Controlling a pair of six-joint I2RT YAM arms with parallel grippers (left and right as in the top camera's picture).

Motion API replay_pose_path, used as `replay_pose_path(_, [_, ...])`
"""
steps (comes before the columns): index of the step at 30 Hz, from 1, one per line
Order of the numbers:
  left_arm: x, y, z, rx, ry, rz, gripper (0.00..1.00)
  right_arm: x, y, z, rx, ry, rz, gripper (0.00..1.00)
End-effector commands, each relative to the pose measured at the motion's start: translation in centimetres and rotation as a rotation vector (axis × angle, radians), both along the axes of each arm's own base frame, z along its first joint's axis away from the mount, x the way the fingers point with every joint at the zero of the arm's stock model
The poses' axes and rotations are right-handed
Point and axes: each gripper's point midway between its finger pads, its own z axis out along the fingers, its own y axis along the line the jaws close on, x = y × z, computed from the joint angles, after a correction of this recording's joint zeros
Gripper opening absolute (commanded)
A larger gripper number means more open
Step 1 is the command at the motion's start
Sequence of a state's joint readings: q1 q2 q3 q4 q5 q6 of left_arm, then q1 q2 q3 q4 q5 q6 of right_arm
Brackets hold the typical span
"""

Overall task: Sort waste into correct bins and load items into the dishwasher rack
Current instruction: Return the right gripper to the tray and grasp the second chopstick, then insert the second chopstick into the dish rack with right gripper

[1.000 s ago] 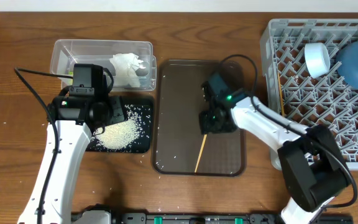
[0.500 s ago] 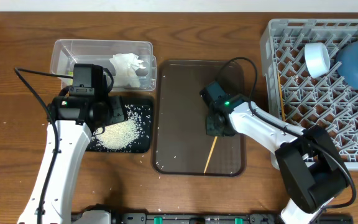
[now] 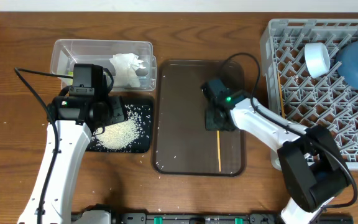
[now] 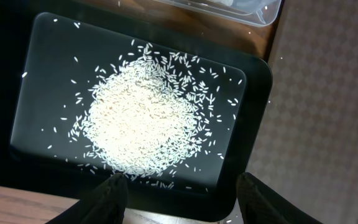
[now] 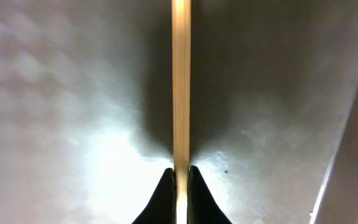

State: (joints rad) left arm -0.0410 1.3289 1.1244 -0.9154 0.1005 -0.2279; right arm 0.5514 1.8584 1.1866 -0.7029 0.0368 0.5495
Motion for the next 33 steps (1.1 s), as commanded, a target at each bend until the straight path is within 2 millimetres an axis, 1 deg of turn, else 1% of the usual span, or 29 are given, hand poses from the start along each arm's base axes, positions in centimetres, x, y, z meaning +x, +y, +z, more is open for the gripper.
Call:
replay_pose_path(1, [0.1,0.3,0.4,0.012,-0.015,0.002,0.60,4.1,-0.2,4.7,0.029,-0.104,0.047,0.01])
replay_pose_path(4, [0.1,0.3,0.4,0.012,-0.015,0.002,0.59,6.2,-1.9,8.8,0.016,-0.150,0.090,0.01])
replay_pose_path(6, [0.1,0.3,0.4,0.012,-0.015,0.002,0.59,7.6,-3.9,11.4,0.000,-0.179,0.104,0.01])
replay_pose_path(7, [0.1,0.3,0.4,0.012,-0.015,0.002,0.59,8.1,-4.8,12.2,-0.007,-0.187,0.105,0.01])
replay_pose_path(9, [0.1,0.3,0.4,0.012,-0.015,0.002,0.59,9.0,-7.2,13.8,-0.023,-0.196,0.083,0.01])
replay_pose_path(12, [0.1,0.3,0.4,0.012,-0.016,0.002,0.60,9.9,-11.1,14.8,-0.039,-0.200,0.017,0.01])
replay_pose_path(15, [0.1,0.3,0.4,0.012,-0.016,0.002,0.59,10.2,-14.7,14.6,-0.051,-0.186,-0.010,0.01])
replay_pose_path(18, [0.1,0.3,0.4,0.012,-0.016,0.002,0.60,9.5,-17.5,13.9,-0.068,-0.139,-0.039,0.01])
replay_pose_path(22, [0.1,0.3,0.4,0.012,-0.015,0.002,0.60,8.9,-19.8,13.0,-0.082,-0.109,-0.057,0.01])
replay_pose_path(24, [0.1,0.3,0.4,0.012,-0.015,0.002,0.59,8.4,-20.3,12.0,-0.089,-0.084,-0.041,0.01])
replay_pose_path(27, [0.1,0.3,0.4,0.012,-0.015,0.002,0.59,8.0,-20.5,10.3,-0.093,-0.052,-0.024,0.01])
replay_pose_path(30, [0.1,0.3,0.4,0.012,-0.015,0.002,0.60,8.4,-20.5,9.0,-0.094,-0.069,-0.026,0.01])
replay_pose_path(33, [0.1,0.3,0.4,0.012,-0.015,0.002,0.59,8.8,-20.6,8.4,-0.097,-0.088,-0.029,0.01])
